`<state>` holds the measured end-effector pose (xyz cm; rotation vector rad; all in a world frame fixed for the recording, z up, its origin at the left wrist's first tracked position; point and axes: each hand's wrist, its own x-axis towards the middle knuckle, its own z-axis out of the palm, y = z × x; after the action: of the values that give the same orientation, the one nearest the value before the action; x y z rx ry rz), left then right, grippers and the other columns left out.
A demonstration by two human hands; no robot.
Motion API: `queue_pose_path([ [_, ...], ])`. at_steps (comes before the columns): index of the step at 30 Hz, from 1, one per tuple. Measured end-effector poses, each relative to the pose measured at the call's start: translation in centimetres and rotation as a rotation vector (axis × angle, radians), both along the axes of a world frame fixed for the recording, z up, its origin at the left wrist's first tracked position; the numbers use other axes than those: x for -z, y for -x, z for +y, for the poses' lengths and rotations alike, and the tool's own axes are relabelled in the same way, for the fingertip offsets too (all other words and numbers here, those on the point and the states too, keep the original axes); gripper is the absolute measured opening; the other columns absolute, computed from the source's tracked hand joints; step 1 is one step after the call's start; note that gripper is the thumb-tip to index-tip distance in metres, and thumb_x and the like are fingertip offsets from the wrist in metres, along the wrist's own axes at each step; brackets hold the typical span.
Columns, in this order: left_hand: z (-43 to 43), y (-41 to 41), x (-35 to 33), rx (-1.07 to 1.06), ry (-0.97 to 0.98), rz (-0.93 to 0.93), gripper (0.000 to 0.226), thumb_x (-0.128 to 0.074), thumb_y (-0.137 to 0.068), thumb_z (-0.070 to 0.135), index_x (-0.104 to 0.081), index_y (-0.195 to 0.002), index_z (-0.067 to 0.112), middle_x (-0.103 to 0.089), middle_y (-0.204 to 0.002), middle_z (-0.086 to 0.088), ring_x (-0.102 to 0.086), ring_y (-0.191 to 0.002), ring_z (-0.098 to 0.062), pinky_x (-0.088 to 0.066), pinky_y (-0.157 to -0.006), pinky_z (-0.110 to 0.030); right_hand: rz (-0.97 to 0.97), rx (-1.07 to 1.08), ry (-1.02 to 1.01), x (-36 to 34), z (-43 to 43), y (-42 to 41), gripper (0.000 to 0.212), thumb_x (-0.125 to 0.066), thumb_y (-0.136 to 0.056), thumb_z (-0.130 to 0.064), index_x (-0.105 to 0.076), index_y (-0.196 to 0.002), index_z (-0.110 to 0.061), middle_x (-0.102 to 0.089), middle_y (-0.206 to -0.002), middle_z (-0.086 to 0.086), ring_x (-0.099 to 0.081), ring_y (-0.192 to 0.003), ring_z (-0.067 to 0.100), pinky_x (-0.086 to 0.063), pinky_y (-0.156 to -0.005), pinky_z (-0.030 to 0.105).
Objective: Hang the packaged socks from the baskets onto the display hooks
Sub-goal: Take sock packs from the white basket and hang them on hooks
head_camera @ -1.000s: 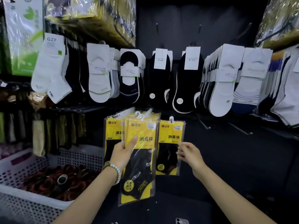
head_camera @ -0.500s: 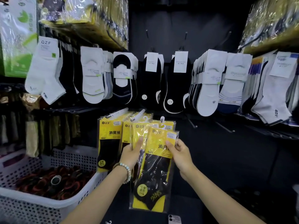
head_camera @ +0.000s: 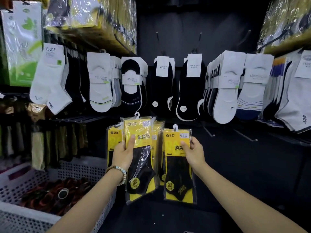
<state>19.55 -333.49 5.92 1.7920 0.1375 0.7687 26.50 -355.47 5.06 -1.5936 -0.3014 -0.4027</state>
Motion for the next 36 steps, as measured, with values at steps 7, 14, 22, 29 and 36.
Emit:
queue_pose_path([
  [7, 0.3, 0.1, 0.0, 0.04, -0.021, -0.031, 0.056, -0.048, -0.09, 0.046, -0.022, -0.048, 0.02, -0.018, -0.031, 0.011, -0.018, -0.026, -0.006, -0.017, -0.032, -0.011, 0.238, 0.214, -0.036, 1.3, 0.1, -2.3, 0.028, -0.072, -0.083, -0.026, -0.059, -0.102, -0.009, -0.066, -0.099, 0.007, -0.064, -0.093, 0.021, -0.054, -0.082, 0.036],
  [14, -0.5, 0.4, 1.3, 0.085, -0.025, -0.007, 0.054, -0.049, -0.089, 0.046, -0.023, -0.05, 0.019, -0.019, -0.031, 0.009, -0.018, -0.027, -0.006, -0.017, -0.033, -0.011, 0.323, 0.267, -0.047, 2.8, -1.4, 0.3, 0.034, -0.071, -0.084, -0.024, -0.051, -0.107, -0.011, -0.059, -0.108, 0.011, -0.06, -0.097, 0.023, -0.053, -0.086, 0.039],
  [22, -5.0, -0.1, 3.1, 0.245, 0.017, 0.08, 0.049, -0.053, -0.085, 0.049, -0.031, -0.054, 0.019, -0.024, -0.039, 0.012, -0.022, -0.033, -0.003, -0.021, -0.037, -0.012, 0.3, -0.202, -0.101, 0.8, 0.6, 4.9, 0.024, -0.051, -0.096, -0.036, -0.062, -0.104, -0.016, -0.071, -0.095, -0.001, -0.069, -0.085, 0.01, -0.053, -0.066, 0.019],
  [29, -8.2, -0.4, 3.7, 0.351, -0.021, 0.14, 0.035, -0.053, -0.084, 0.052, -0.063, -0.084, 0.019, -0.057, -0.065, 0.011, -0.055, -0.063, -0.005, -0.038, -0.062, -0.01, 0.238, -0.083, -0.213, 1.9, -0.9, 5.4, 0.015, -0.056, -0.095, -0.018, -0.067, -0.103, -0.013, -0.074, -0.097, 0.002, -0.071, -0.088, 0.016, -0.056, -0.073, 0.025],
  [36, -8.6, -1.5, 3.1, 0.472, 0.084, 0.197, 0.043, -0.051, -0.092, 0.037, -0.047, -0.133, 0.024, -0.057, -0.094, 0.02, -0.062, -0.091, -0.004, -0.05, -0.079, -0.021, 0.123, 0.022, -0.114, 0.3, -2.9, 3.3, 0.011, -0.055, -0.096, -0.016, -0.063, -0.092, -0.022, -0.071, -0.096, -0.003, -0.068, -0.089, 0.011, -0.055, -0.079, 0.026],
])
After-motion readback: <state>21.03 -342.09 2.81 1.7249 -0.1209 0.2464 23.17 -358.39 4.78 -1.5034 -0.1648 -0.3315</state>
